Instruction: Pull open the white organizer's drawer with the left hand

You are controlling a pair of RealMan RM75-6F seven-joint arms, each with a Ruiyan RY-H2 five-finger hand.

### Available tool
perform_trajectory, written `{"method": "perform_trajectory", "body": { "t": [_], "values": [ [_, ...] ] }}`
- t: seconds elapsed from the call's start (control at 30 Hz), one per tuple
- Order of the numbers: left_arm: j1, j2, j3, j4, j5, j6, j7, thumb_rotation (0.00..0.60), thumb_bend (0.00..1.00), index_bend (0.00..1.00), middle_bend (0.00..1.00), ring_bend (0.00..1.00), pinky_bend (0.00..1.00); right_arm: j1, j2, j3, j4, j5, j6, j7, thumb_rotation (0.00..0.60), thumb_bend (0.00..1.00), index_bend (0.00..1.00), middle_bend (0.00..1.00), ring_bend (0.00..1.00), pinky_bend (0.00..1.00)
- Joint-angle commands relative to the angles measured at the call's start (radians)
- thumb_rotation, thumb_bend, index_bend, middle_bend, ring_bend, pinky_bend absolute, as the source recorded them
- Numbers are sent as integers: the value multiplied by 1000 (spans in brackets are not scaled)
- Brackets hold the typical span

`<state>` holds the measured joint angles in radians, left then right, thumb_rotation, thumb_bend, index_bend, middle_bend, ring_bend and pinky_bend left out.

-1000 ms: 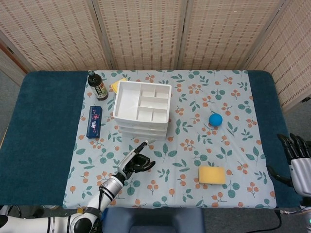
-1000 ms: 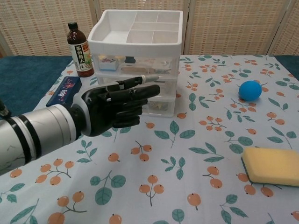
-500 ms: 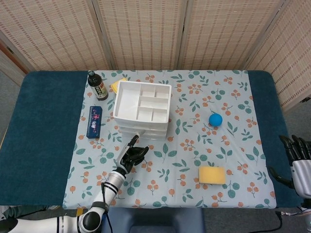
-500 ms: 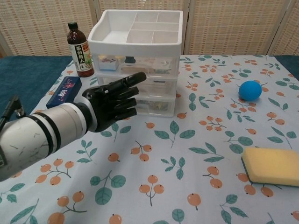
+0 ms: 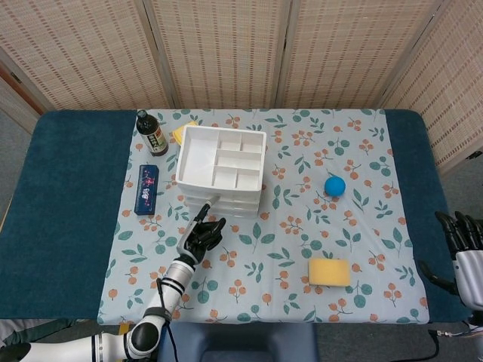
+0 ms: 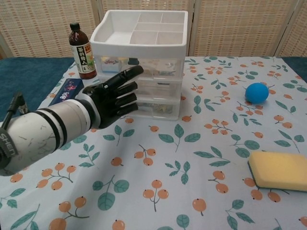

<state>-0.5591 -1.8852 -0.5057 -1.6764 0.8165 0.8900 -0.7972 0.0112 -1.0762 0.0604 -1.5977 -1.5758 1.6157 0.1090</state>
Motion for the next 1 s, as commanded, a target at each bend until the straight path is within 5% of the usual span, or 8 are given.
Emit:
{"method": "perform_trajectory", "body": {
  "t": [0.03, 1.0],
  "values": [
    [-1, -2, -10, 2, 3, -8, 0, 600, 319, 115, 946, 992, 1000, 0, 0, 0, 0, 0, -1, 0, 600, 259, 0, 104, 0, 5],
    [-25, -34, -53, 28, -29, -59, 41, 600, 403, 146, 946, 992, 1000, -6, 0, 1, 4, 12, -10, 4, 600, 259, 0, 104, 0, 5]
  ]
}}
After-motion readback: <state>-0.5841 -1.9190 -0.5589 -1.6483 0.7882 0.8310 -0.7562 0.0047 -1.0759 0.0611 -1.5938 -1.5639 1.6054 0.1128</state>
